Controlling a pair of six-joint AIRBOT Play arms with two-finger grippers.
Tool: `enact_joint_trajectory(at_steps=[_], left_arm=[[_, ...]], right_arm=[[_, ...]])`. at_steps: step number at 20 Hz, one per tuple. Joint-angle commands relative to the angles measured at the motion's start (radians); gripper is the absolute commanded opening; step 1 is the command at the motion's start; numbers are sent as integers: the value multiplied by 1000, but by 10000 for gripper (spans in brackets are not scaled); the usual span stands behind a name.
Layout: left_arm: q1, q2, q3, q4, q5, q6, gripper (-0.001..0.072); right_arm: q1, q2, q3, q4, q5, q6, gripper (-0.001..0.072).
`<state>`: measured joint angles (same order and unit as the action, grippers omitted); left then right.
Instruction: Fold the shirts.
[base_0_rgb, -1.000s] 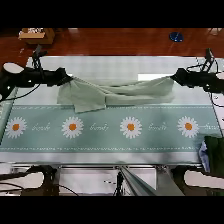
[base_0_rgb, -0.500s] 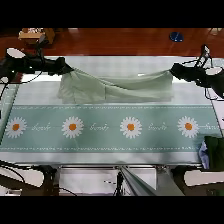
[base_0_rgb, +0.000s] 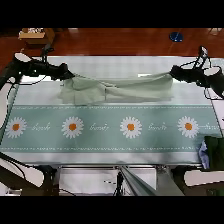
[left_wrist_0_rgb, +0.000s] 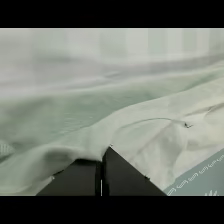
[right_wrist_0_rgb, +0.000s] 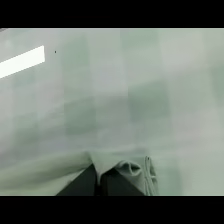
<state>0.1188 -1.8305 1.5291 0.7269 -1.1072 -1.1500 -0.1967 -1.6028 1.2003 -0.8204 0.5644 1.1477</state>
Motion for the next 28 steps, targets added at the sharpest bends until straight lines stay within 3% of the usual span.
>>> enact_joint_trajectory(at_steps=[1,4,5,6,7,8,9,12,15,16,17,21,23,26,27,28], left_arm=[[1,-42,2,2,-6,-33,22],[11,-42,4,22,-1,-33,54],[20,-42,4,21,-2,-33,141],[30,-42,4,21,-3,-33,315],[40,-40,4,21,-10,-33,441],[54,-36,6,21,-27,-33,529],[70,-28,6,21,-45,-33,547],[135,14,6,21,-112,-35,527],[181,66,6,21,-171,-41,520],[185,81,6,21,-181,-40,520],[185,93,6,21,-188,-40,520],[169,108,6,21,-213,-40,520],[158,108,6,21,-213,-40,520],[134,108,6,21,-212,-40,520],[127,108,6,21,-212,-40,520],[121,108,6,21,-212,-40,520]], right_arm=[[0,-8,0,-109,45,49,36],[0,-11,0,-123,37,49,37],[0,-11,0,-132,32,48,37],[0,-11,0,-132,33,48,49],[0,-11,0,-132,35,48,188],[0,-10,0,-132,35,48,401],[0,-6,0,-133,40,45,485],[-40,29,0,-198,60,60,486],[-120,28,0,-231,161,185,507],[-143,12,0,-212,205,209,577],[-163,-9,0,-171,254,212,589],[-173,-108,0,85,372,76,589],[-141,-141,0,203,358,15,588],[-62,-166,0,240,272,3,552],[-39,-167,0,240,243,4,402],[-18,-165,2,246,222,3,177]])
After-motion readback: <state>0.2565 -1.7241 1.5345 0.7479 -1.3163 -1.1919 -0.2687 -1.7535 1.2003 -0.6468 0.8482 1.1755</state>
